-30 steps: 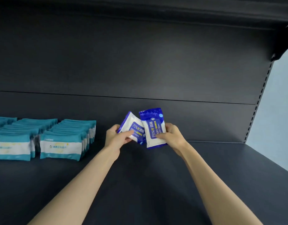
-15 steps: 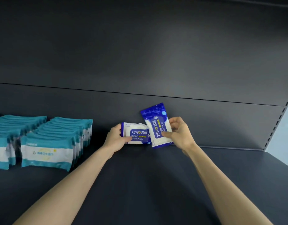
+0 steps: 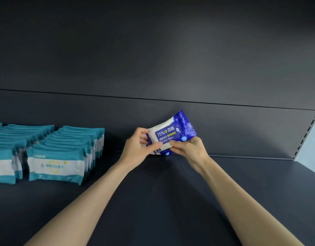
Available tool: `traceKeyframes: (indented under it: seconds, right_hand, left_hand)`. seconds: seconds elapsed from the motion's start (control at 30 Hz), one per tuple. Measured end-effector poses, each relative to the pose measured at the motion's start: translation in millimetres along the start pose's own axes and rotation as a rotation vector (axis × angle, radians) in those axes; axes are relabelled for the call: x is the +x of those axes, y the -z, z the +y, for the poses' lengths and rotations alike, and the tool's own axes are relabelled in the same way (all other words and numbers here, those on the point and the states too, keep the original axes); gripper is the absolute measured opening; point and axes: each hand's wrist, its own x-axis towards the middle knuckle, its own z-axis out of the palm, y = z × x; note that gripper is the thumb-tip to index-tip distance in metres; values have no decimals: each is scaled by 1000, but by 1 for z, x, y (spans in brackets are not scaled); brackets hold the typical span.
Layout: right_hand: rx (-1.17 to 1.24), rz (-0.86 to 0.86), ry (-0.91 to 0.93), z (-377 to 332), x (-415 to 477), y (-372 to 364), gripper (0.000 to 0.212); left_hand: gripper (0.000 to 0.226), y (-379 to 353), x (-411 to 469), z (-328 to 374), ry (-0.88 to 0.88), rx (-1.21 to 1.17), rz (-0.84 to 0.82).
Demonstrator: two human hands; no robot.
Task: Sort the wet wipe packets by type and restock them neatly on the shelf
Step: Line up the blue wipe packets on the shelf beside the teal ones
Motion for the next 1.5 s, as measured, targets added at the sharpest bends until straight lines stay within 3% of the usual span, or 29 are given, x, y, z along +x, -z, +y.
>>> traceKeyframes:
  seconds: [0.13, 0.23, 0.4, 0.53, 0.63, 0.73, 0.93, 1.03, 1.13, 1.27, 1.37, 1.5]
  right_hand:
    - [75, -91, -128, 3, -2, 3, 18]
    - [-144, -31, -114, 8, 3, 4, 20]
    - [-726, 170, 38, 20, 11, 8, 23]
    - [-982, 212, 197, 22, 8, 2, 54]
    - [-1069, 116, 317, 16, 9, -3, 68]
    - [-1168, 23, 270, 14, 12, -8, 59]
    - [-1201, 25, 237, 11, 16, -7, 50]
    - [-1205, 13, 214, 9, 18, -7, 44]
    - [-1061, 11, 194, 11, 20, -8, 31]
    - [-844, 30, 205, 3, 21, -3, 30]
    - [-772, 10, 187, 1, 18, -2, 36]
    - [-931, 19, 233, 12, 15, -6, 46]
  left_hand:
    - [47, 13, 6, -3, 100, -144, -6]
    - [37, 22, 9, -6, 52, -122, -32]
    - [27, 23, 6, -14, -88, 135, 64]
    - [30, 16, 3, -20, -240, 417, 111]
    - [56, 15, 7, -26, -347, 639, 113]
    - [65, 14, 7, -29, -383, 724, 33]
    - [56, 16, 9, -29, -382, 753, 10]
    - [50, 15, 8, -27, -265, 549, 7]
    - [41, 15, 6, -22, -144, 333, 14]
    - [44, 19, 9, -13, -130, 160, 34]
    - [52, 20, 8, -14, -152, 162, 52]
    - [49, 15, 2, -25, -200, 301, 5]
